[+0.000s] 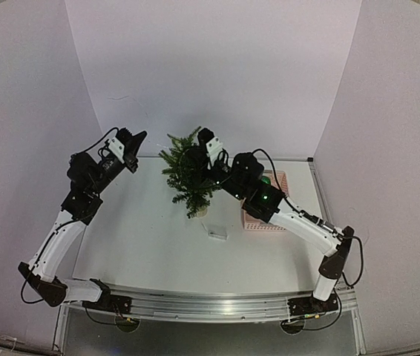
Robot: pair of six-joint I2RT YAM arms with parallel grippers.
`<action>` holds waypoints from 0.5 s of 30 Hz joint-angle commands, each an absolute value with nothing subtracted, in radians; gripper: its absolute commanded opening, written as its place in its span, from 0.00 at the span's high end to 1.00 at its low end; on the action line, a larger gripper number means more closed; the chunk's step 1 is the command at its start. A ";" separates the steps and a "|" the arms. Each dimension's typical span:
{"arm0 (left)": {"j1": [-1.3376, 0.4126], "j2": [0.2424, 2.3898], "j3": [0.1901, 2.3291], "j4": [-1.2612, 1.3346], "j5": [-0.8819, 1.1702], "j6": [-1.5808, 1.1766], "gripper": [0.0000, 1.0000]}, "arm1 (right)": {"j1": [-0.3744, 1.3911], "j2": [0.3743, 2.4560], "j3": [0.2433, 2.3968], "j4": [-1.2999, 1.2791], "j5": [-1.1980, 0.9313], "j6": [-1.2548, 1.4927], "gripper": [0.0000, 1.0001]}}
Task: Decorate the small christmas tree
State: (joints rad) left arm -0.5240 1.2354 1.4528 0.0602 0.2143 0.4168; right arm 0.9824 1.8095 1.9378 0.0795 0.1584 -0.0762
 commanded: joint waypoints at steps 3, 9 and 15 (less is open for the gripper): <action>-0.464 1.223 1.454 0.081 0.144 0.408 1.00 | 0.976 1.870 2.041 0.075 0.161 -0.104 1.00; -0.399 1.250 1.436 0.086 0.137 0.414 1.00 | 0.976 1.921 2.077 0.070 0.164 -0.126 1.00; -0.332 1.317 1.463 0.140 0.139 0.391 1.00 | 0.976 1.980 2.131 0.053 0.195 -0.178 1.00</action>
State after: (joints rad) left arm -0.4043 1.2810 1.4364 0.0582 0.2169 0.4109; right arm 0.9849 1.9416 2.0681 0.0751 0.1401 -0.1264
